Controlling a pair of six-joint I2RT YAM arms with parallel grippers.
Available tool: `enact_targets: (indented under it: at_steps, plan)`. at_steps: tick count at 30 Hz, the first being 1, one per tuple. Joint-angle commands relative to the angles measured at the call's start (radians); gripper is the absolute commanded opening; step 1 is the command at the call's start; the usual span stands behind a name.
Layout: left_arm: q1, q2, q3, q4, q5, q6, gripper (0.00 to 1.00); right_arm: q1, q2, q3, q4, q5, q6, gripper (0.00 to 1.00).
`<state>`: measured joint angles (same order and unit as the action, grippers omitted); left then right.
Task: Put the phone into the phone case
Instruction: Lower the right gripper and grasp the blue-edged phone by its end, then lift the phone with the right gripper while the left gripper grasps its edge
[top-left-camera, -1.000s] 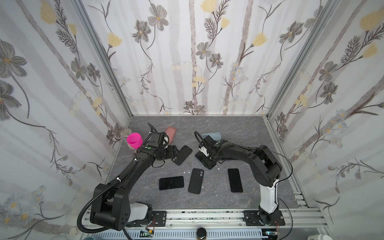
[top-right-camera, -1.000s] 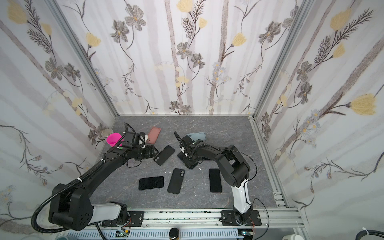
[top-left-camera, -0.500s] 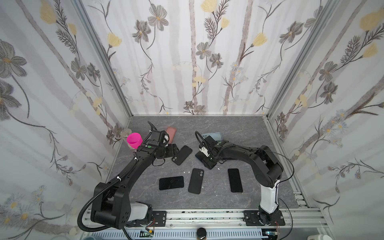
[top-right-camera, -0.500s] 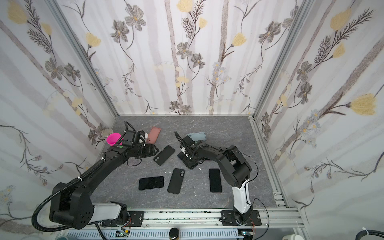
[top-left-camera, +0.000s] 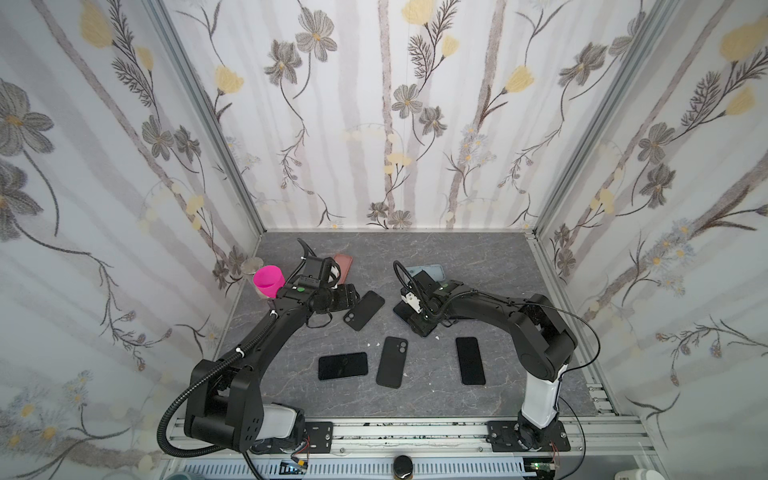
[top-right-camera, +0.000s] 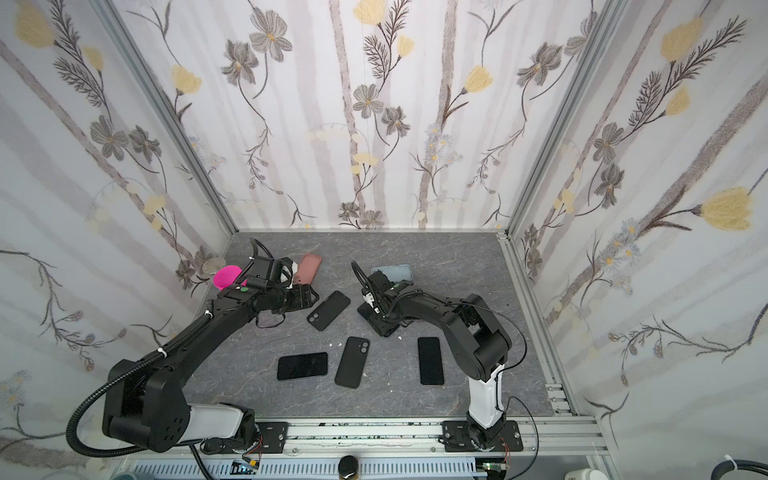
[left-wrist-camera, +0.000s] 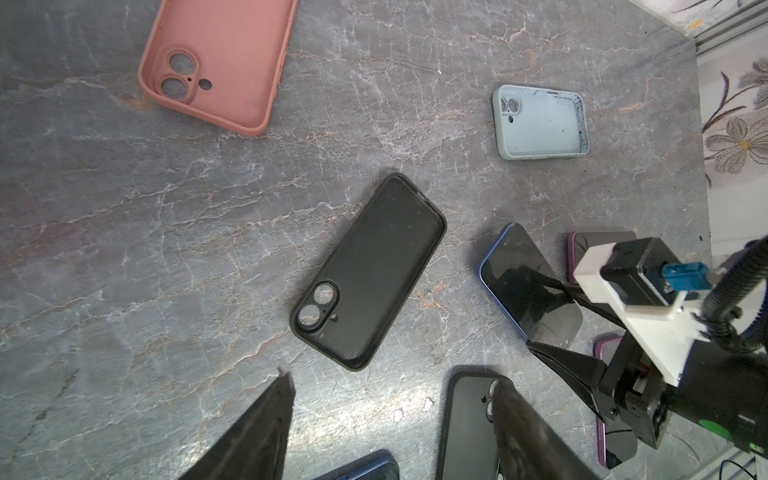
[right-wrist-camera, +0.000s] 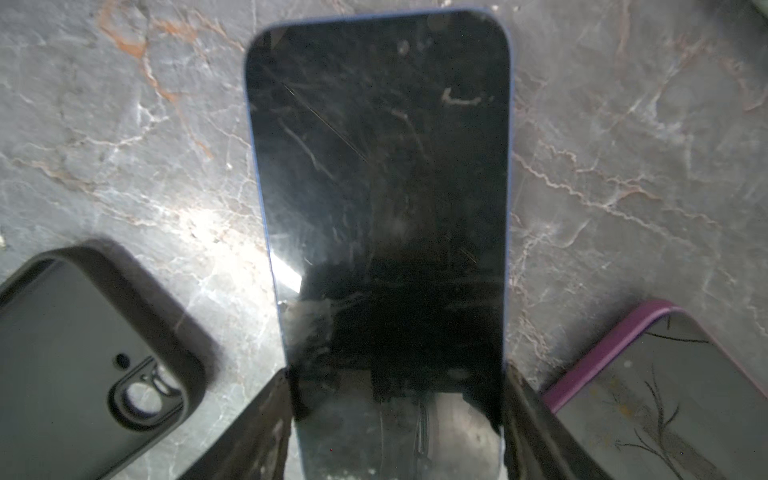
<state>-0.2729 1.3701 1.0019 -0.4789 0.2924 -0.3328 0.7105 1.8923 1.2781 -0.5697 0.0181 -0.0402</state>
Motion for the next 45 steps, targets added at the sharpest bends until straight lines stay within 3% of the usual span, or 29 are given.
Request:
enact_targets:
  at_steps: [1,16,33,41,45]
  plan:
    - [-0.003,0.007,0.021,0.000,0.003,0.005,0.75,0.000,-0.028,-0.007,0.028,0.011,-0.030,0.35]
    - [-0.005,0.043,0.048,0.036,0.071,-0.018,0.75,0.001,-0.111,-0.044,0.063,0.014,-0.032,0.34]
    - [-0.027,0.084,0.169,0.169,0.491,-0.145,0.73,0.025,-0.321,0.025,0.055,-0.075,-0.092,0.35]
    - [-0.070,0.103,0.191,0.160,0.510,-0.159,0.64,0.066,-0.335,0.076,0.022,-0.093,-0.117,0.35]
    - [-0.082,0.104,0.190,0.149,0.513,-0.158,0.52,0.075,-0.338,0.081,0.018,-0.098,-0.118,0.35]
